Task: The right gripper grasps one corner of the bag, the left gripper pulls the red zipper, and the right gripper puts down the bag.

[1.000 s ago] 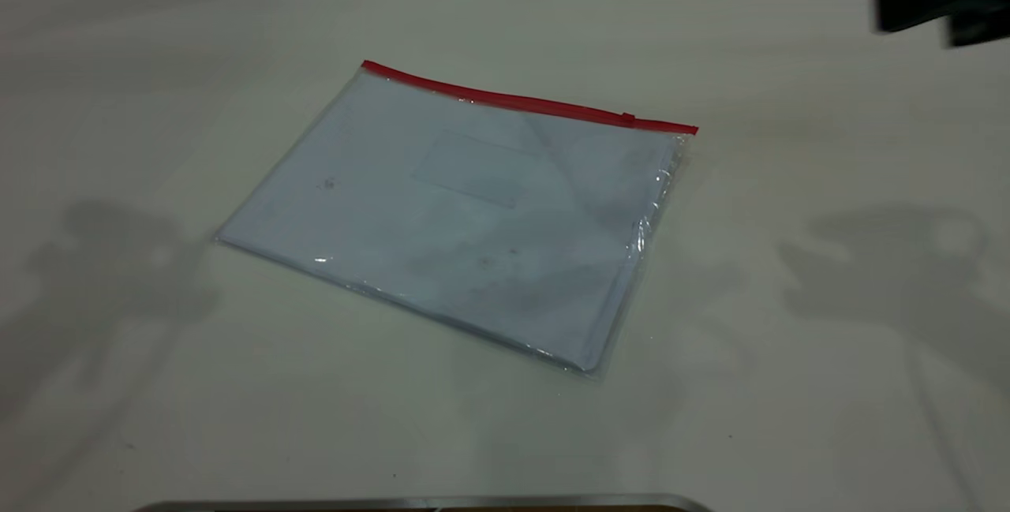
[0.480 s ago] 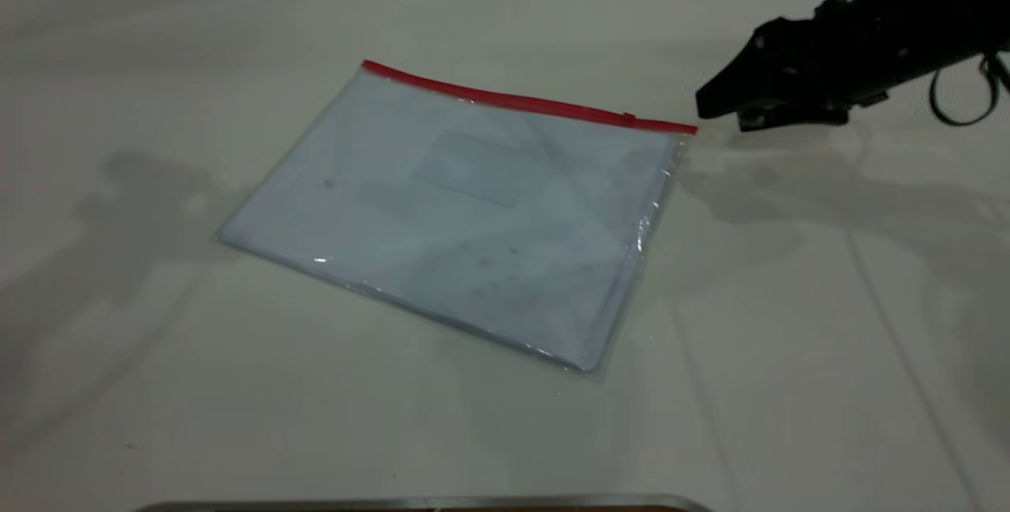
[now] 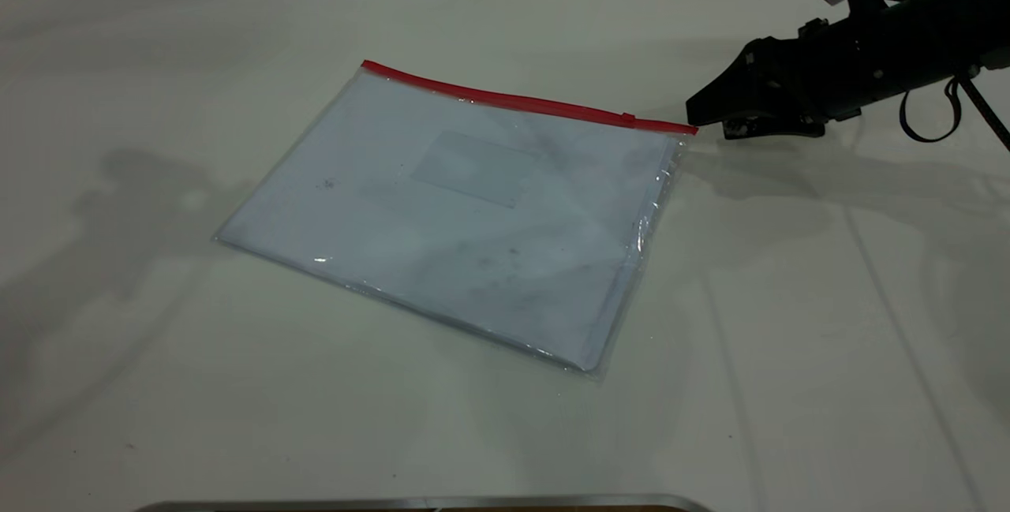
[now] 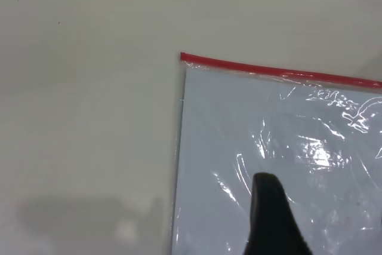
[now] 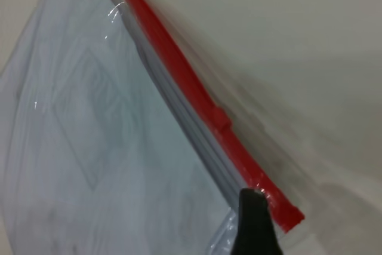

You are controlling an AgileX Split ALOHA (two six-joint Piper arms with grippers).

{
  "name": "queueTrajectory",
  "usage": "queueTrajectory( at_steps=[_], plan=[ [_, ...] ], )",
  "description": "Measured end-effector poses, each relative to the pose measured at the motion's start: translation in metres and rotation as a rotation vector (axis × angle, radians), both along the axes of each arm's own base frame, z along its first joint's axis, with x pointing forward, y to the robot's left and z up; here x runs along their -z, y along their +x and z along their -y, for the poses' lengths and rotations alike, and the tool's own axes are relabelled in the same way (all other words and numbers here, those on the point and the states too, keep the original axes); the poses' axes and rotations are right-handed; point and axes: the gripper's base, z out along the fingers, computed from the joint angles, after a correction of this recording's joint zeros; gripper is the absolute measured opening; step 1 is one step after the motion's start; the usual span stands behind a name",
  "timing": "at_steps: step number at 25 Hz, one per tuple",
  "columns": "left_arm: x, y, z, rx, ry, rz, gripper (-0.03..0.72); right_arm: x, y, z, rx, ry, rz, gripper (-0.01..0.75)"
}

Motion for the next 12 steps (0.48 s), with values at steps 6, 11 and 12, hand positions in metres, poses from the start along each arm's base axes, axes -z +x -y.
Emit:
queueTrajectory(
  at_steps=[6,11,12],
  plan=[
    [0.000,0.000,0.000,-0.001,0.000,0.001,0.497,0.008,-0.003,-0.007,0.013,0.097,-0.021,0.567],
    [0.000,0.000,0.000,-0.002,0.001,0.002,0.497,0.008,-0.002,-0.015,0.010,0.092,-0.001,0.561],
    [0.000,0.000,0.000,-0.002,0.001,0.002,0.497,0.008,-0.002,-0.016,0.006,0.090,0.000,0.561]
  ],
)
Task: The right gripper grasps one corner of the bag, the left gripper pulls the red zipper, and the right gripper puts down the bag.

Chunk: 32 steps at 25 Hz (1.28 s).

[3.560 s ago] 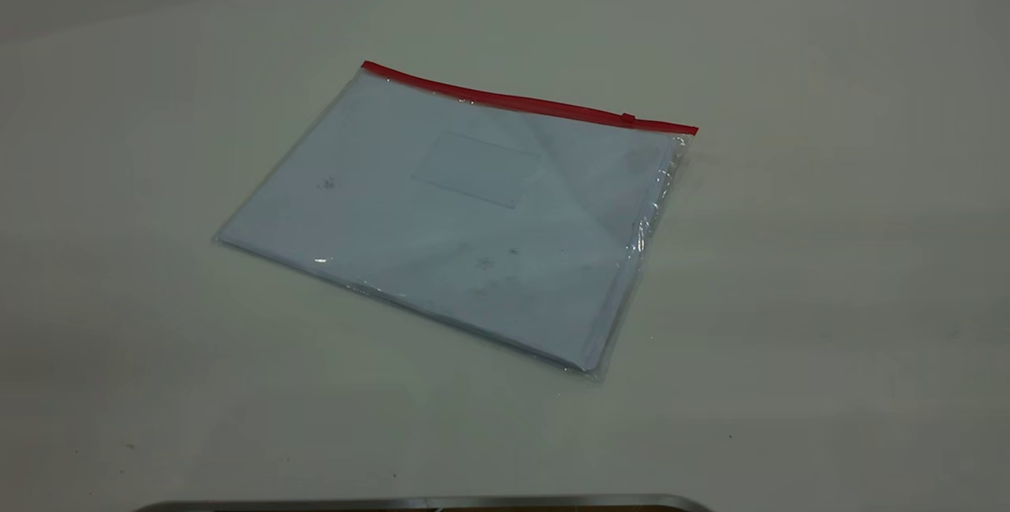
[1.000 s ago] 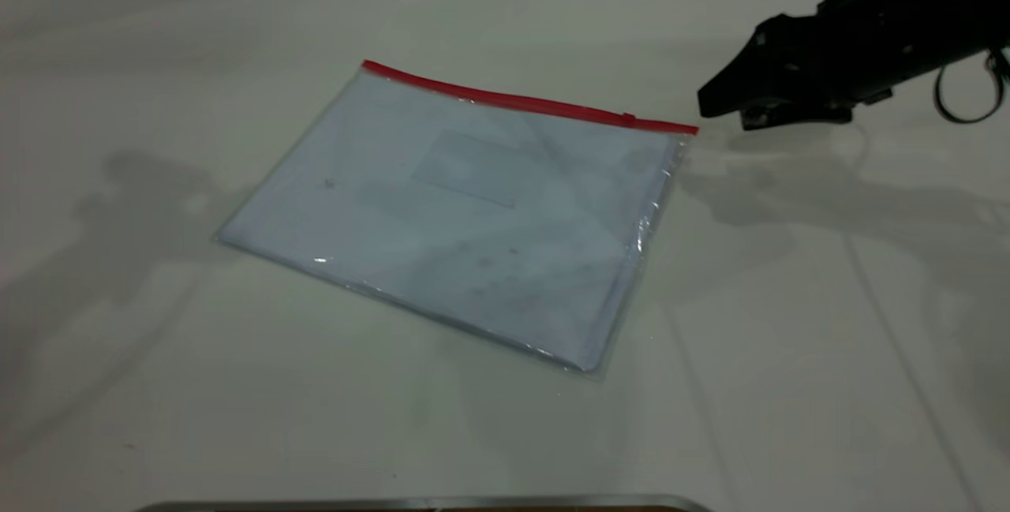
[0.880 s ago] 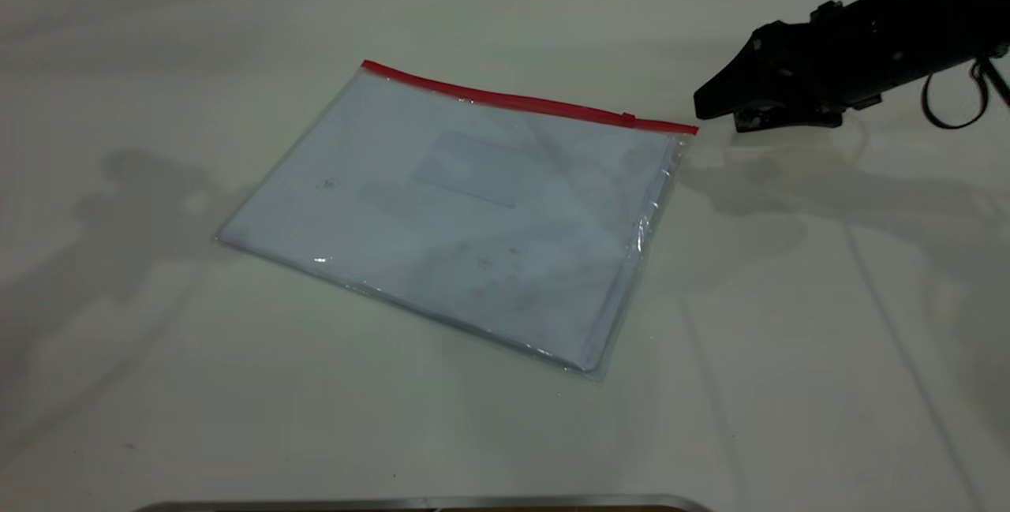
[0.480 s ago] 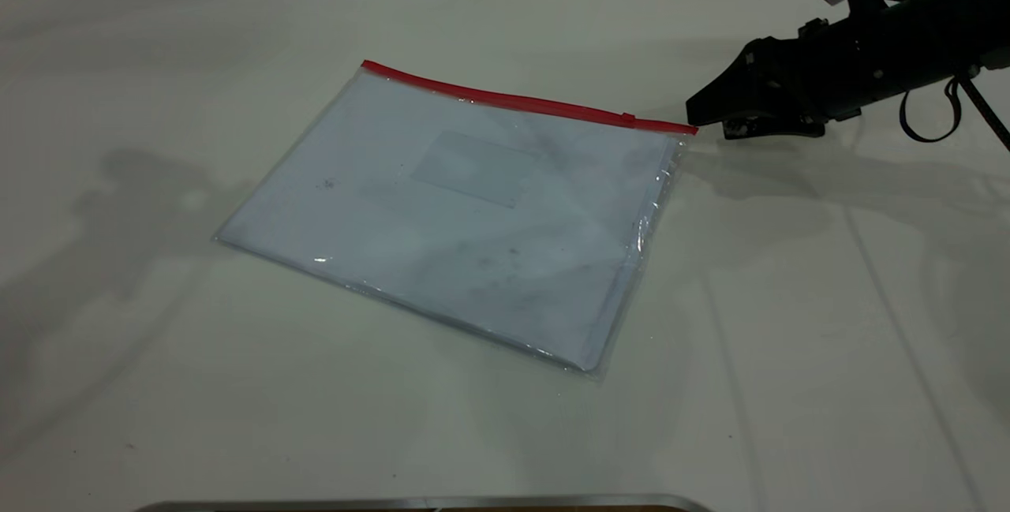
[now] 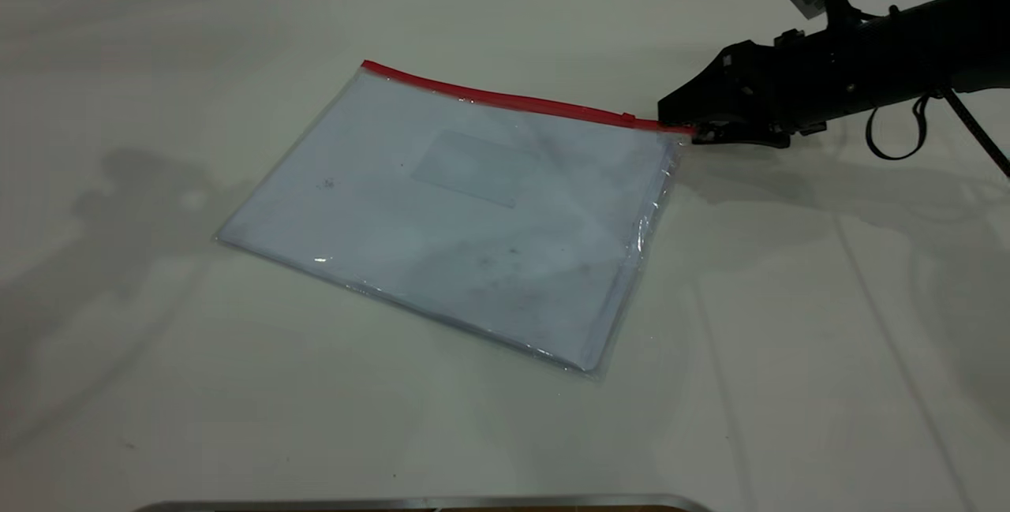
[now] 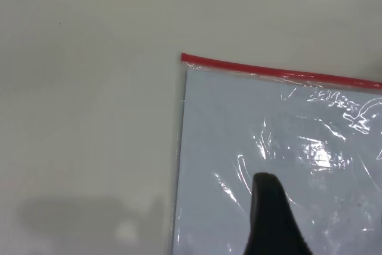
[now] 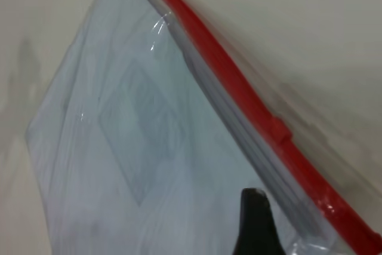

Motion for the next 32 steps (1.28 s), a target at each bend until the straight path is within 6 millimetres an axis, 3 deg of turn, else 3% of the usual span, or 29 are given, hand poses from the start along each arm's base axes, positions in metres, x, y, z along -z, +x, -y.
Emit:
queueTrajectory(
  at_steps=[7,15,19,25,32],
  plan=[
    [0.000,0.000,0.000,0.000,0.000,0.000,0.497,0.009,-0.005,-0.004,-0.012,0.017,-0.029,0.558],
    [0.000,0.000,0.000,-0.001,-0.001,0.000,0.497,0.009,-0.010,-0.031,-0.068,0.031,-0.029,0.508],
    [0.000,0.000,0.000,-0.001,-0.001,0.000,0.497,0.009,-0.007,-0.030,-0.031,0.026,-0.012,0.390],
    [0.000,0.000,0.000,-0.001,-0.001,0.000,0.497,0.010,-0.007,-0.033,-0.033,0.024,-0.004,0.075],
    [0.000,0.000,0.000,-0.001,-0.001,0.000,0.497,0.009,-0.009,-0.040,-0.060,0.038,-0.002,0.034]
  ],
)
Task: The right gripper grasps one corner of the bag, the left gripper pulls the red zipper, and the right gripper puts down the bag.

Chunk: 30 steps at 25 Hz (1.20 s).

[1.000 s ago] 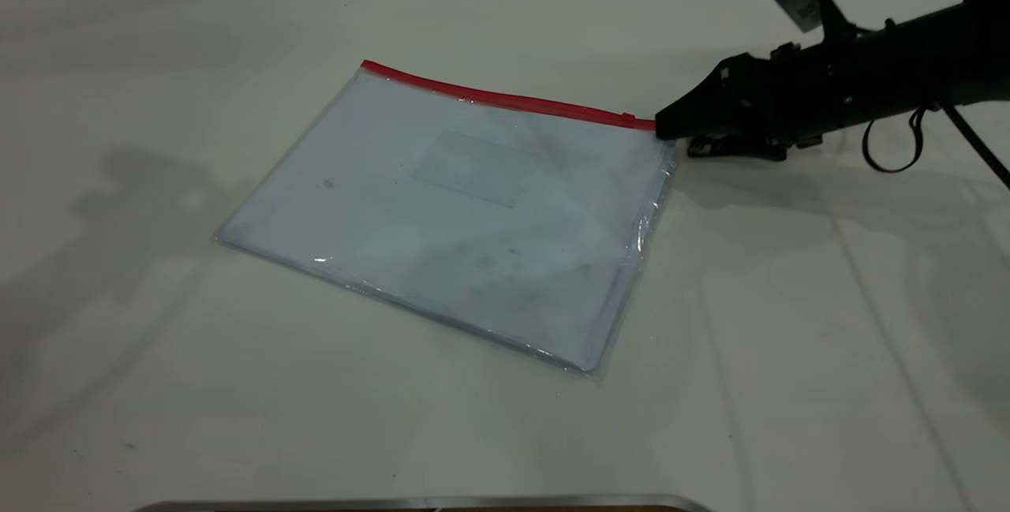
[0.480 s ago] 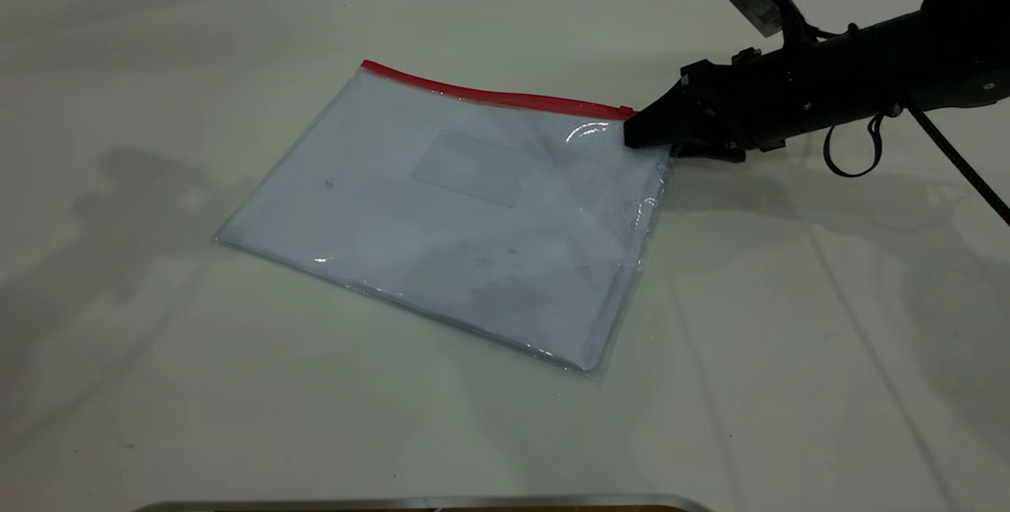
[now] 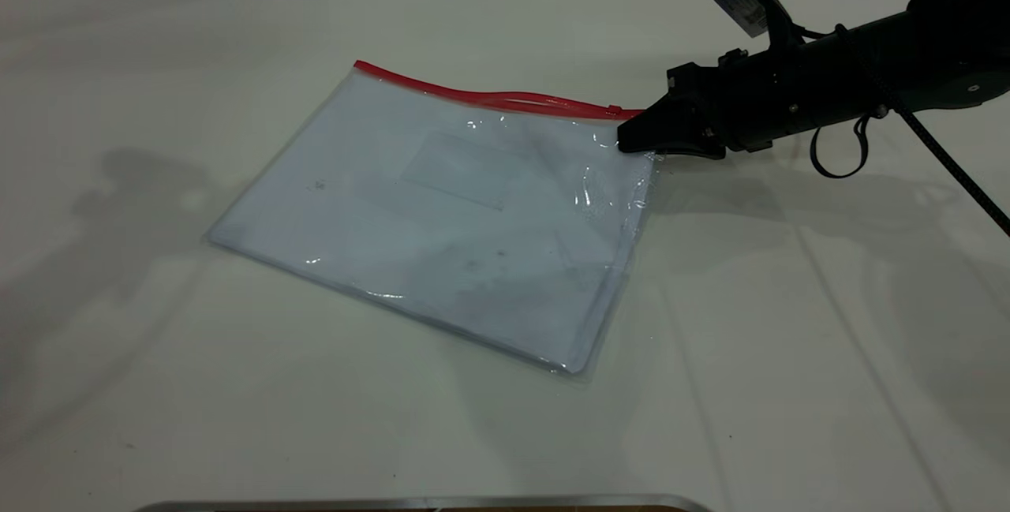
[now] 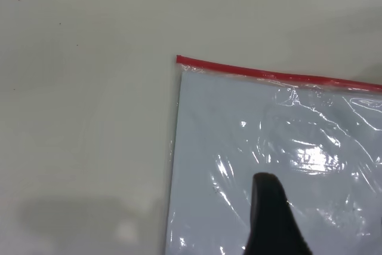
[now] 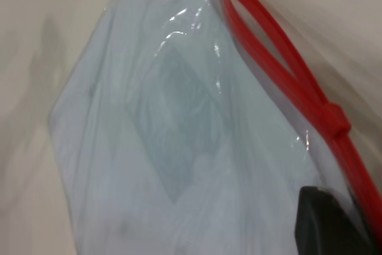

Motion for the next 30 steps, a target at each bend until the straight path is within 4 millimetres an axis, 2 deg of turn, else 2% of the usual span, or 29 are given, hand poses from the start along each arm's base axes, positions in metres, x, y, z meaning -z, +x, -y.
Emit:
queueTrajectory(
  at_steps=[4,8,12,14,16,18,20,22,25,30],
  plan=[
    [0.000,0.000,0.000,0.001,0.000,0.000,0.497,-0.014,-0.002,-0.001,-0.113,-0.022,0.029,0.034],
    [0.000,0.000,0.000,0.001,0.000,0.000,0.497,-0.048,0.003,-0.003,-0.203,-0.080,0.092,0.034],
    [0.006,0.002,0.000,0.000,-0.001,-0.018,0.497,-0.068,0.012,-0.026,-0.229,-0.070,0.150,0.034],
    [0.010,0.004,0.000,-0.003,-0.006,-0.030,0.497,-0.071,0.006,-0.048,-0.297,-0.055,0.156,0.034],
    [0.013,0.005,0.001,-0.007,-0.014,-0.040,0.497,-0.071,-0.011,-0.071,-0.436,-0.046,0.132,0.034],
    [0.017,0.007,0.001,-0.001,-0.018,-0.046,0.497,-0.069,-0.026,-0.080,-0.560,-0.052,0.068,0.034],
    [0.022,0.008,0.004,0.022,-0.006,-0.048,0.497,-0.068,-0.033,-0.077,-0.634,-0.114,0.023,0.034],
    [0.032,0.011,0.012,0.070,0.010,-0.056,0.497,-0.072,-0.030,-0.064,-0.654,-0.200,0.016,0.034],
    [0.049,0.016,0.029,0.159,0.021,-0.065,0.497,-0.089,-0.014,-0.052,-0.614,-0.282,0.085,0.034],
    [0.070,0.039,0.068,0.309,-0.008,-0.011,0.497,-0.122,0.007,-0.069,-0.607,-0.286,0.223,0.034]
  ],
)
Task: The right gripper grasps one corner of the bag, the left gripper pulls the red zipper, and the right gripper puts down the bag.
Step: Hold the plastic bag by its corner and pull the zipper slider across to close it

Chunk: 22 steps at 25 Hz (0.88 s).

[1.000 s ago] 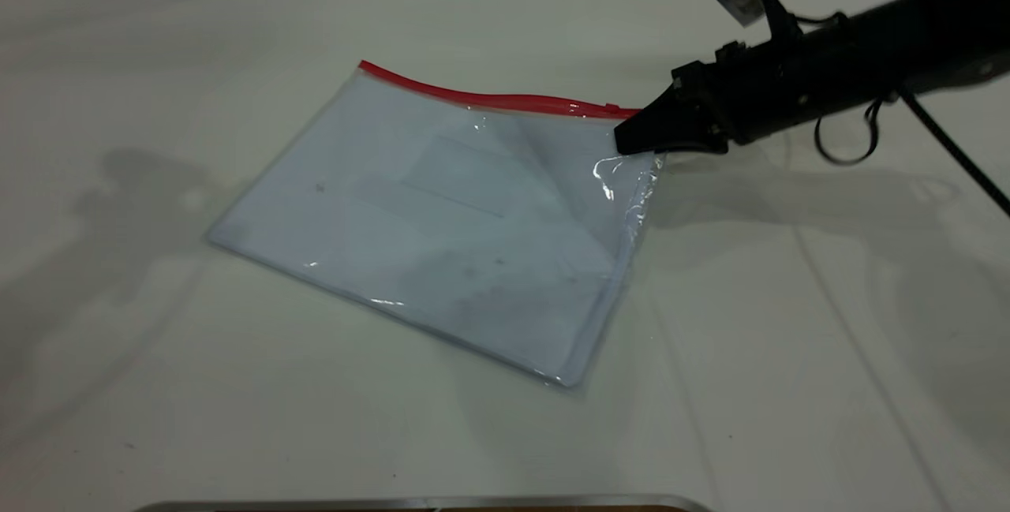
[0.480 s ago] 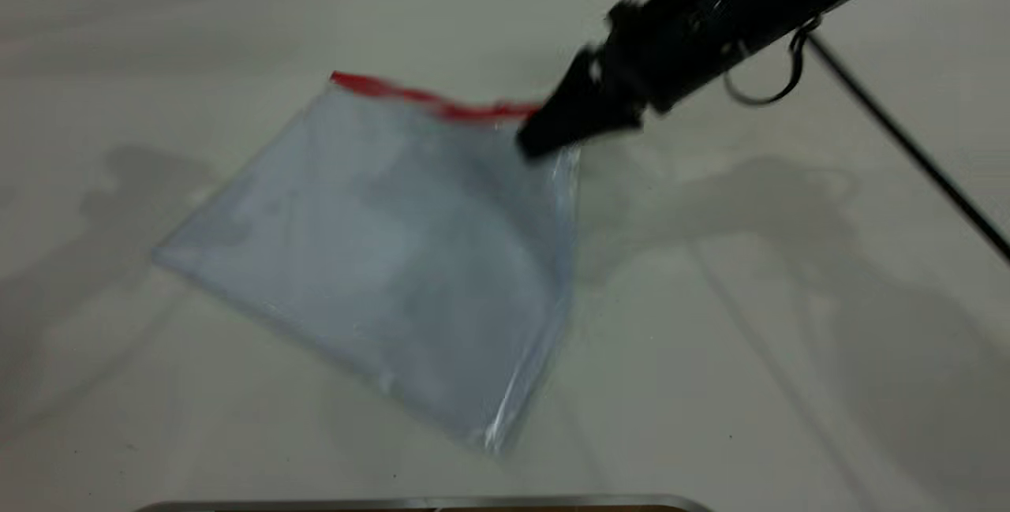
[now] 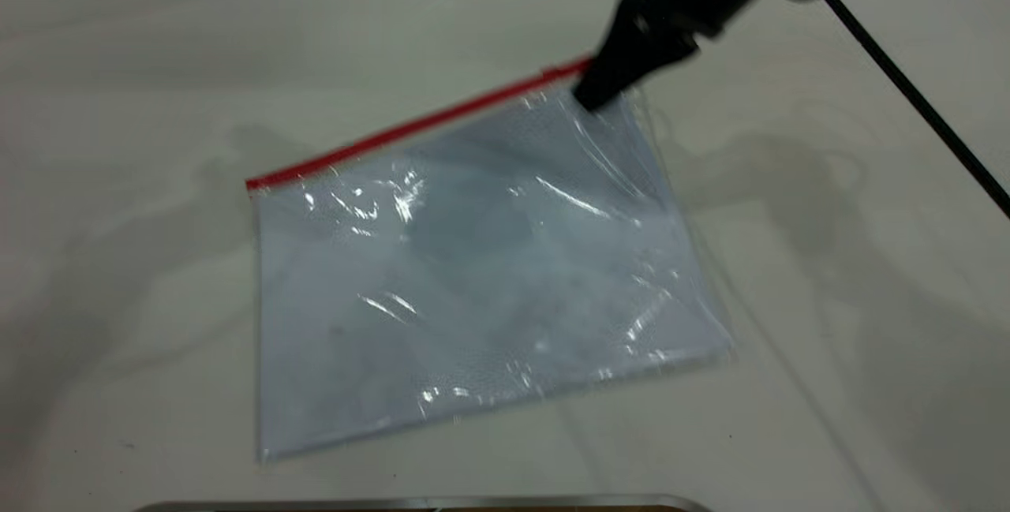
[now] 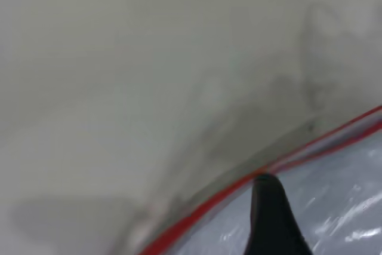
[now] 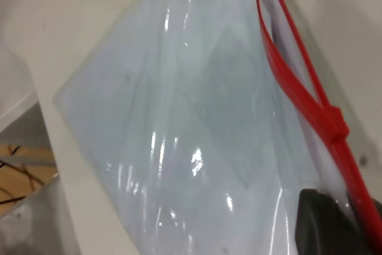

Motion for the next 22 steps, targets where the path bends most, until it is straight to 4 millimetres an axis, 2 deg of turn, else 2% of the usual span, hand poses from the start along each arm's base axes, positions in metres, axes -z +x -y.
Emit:
queueTrajectory(
  at_steps=[5,10,18,22],
  plan=[
    [0.018,0.032,0.033,0.165,-0.098,0.057,0.497,-0.013,0.006,-0.014,-0.028,0.019,0.050,0.034],
    [0.044,0.056,0.052,0.314,-0.214,0.005,0.497,-0.015,0.008,-0.015,-0.029,0.019,0.060,0.034],
    [0.068,0.067,0.074,0.439,-0.282,-0.121,0.493,-0.015,0.009,-0.015,-0.025,0.017,0.066,0.034],
    [0.067,0.068,0.083,0.476,-0.271,-0.128,0.492,-0.015,0.009,-0.015,-0.023,0.016,0.067,0.034]
  ],
)
